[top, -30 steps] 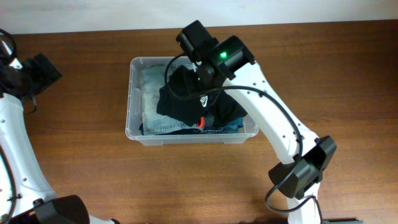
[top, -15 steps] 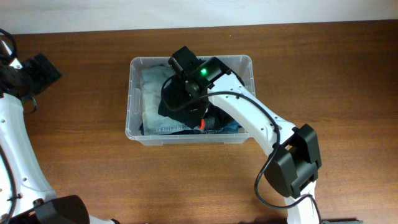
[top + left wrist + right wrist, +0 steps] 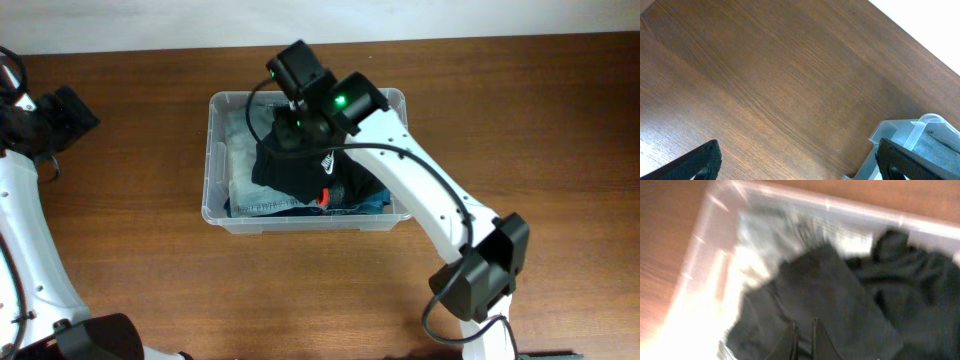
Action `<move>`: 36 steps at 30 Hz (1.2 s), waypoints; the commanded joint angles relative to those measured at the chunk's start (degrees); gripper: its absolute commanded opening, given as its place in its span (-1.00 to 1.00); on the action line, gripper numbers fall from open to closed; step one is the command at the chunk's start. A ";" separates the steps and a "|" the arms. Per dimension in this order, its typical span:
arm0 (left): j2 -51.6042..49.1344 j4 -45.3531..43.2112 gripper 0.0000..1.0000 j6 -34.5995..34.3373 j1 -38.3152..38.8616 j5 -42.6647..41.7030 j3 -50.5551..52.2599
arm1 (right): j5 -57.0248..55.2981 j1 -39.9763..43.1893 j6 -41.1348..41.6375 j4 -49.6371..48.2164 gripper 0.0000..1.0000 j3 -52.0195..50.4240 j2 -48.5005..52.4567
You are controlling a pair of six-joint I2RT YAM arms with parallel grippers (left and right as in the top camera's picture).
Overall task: Pack container
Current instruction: 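Press and flatten the cap in the bin with the right gripper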
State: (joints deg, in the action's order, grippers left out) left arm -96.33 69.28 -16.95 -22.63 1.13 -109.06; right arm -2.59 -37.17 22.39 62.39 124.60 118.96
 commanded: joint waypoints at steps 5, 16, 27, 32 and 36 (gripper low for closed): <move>-0.63 0.02 0.98 -0.35 -0.15 0.35 0.28 | -1.18 0.07 -0.02 -2.36 -0.89 0.72 3.34; -0.63 0.02 0.98 -0.35 -0.15 0.35 0.28 | -4.15 3.13 -0.04 1.25 -0.89 0.22 13.57; -0.63 0.00 0.99 -0.35 -0.13 0.35 0.28 | -5.20 5.79 -2.93 8.79 -0.78 7.63 4.09; -0.63 0.02 0.99 -0.35 -0.15 0.35 0.28 | -3.21 5.55 -3.52 13.81 -0.63 15.13 -2.10; -0.63 0.02 0.99 -0.35 -0.15 0.35 0.28 | 2.47 5.03 -3.50 17.77 -0.64 15.63 -4.52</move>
State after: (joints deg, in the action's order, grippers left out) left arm -96.33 69.25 -16.95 -22.63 1.13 -109.06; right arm -4.23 -31.42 19.27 78.54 139.13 116.92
